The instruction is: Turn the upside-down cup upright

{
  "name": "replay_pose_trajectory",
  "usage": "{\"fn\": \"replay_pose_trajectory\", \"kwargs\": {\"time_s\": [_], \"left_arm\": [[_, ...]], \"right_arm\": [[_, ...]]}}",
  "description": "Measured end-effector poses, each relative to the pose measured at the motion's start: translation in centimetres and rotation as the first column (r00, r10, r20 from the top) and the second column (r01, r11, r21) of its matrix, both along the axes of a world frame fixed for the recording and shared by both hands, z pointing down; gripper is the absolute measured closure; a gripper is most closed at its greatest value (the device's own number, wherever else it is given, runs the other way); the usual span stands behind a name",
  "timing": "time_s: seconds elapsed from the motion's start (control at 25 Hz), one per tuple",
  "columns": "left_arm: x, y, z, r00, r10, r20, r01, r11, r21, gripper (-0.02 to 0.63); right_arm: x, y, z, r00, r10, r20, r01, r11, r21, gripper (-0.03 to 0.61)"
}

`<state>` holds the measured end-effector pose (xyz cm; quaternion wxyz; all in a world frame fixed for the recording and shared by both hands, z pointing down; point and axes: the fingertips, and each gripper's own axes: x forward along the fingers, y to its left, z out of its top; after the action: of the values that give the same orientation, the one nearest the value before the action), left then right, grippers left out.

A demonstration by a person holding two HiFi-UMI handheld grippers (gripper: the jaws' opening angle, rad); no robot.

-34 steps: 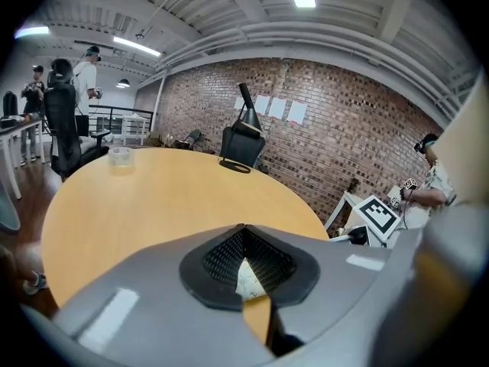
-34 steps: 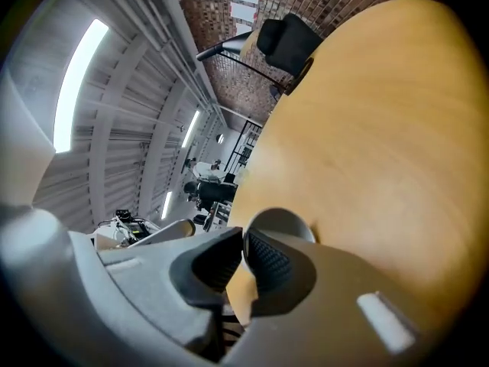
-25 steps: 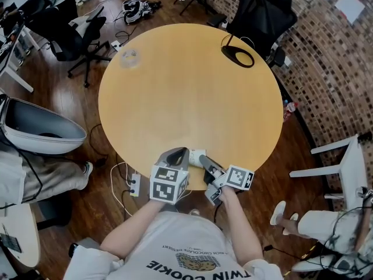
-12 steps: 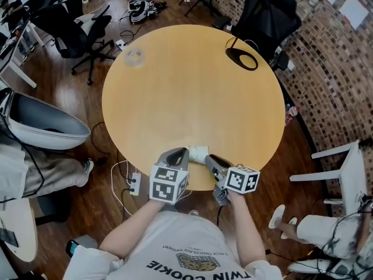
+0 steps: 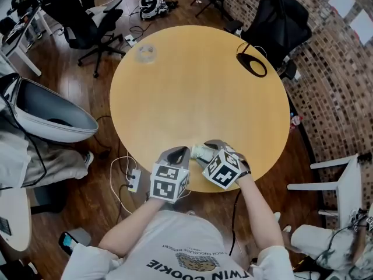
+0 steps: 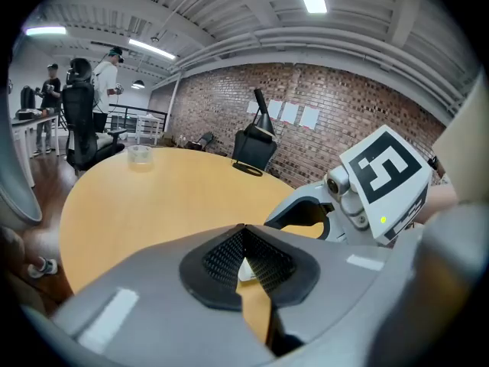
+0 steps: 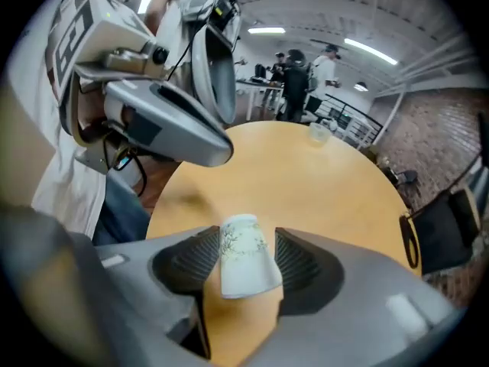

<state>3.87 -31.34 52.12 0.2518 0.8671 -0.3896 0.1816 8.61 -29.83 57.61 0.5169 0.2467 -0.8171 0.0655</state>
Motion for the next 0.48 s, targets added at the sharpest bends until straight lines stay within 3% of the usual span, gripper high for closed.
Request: {"fn": "replay_pose_trajectory", "kwargs": {"time_s": [0.2, 0.36, 0.48], "left_arm": [[-2.0, -0.6, 0.0, 0.999, -0.034, -0.007, 0.033, 0.999, -0.005, 0.611], [-3.5, -1.1, 0.2, 0.998, -0.059, -0.01, 0.059, 0.998, -0.011, 0.611], [-4.1, -1.4, 0.2, 0.998, -0.068, -0.014, 0.068, 0.998, -0.014, 0.611]], "right_arm": [[-2.1, 0.1, 3.0, 0.972, -0.165, -0.169, 0.148, 0.983, -0.107, 0.321], [-3.2, 0.4, 4.9, 0.93, -0.258, -0.263, 0.209, 0.957, -0.2, 0.321], [-3.7, 0.2, 5.5, 0.902, -0.294, -0.317, 0.237, 0.949, -0.207, 0.321]]}}
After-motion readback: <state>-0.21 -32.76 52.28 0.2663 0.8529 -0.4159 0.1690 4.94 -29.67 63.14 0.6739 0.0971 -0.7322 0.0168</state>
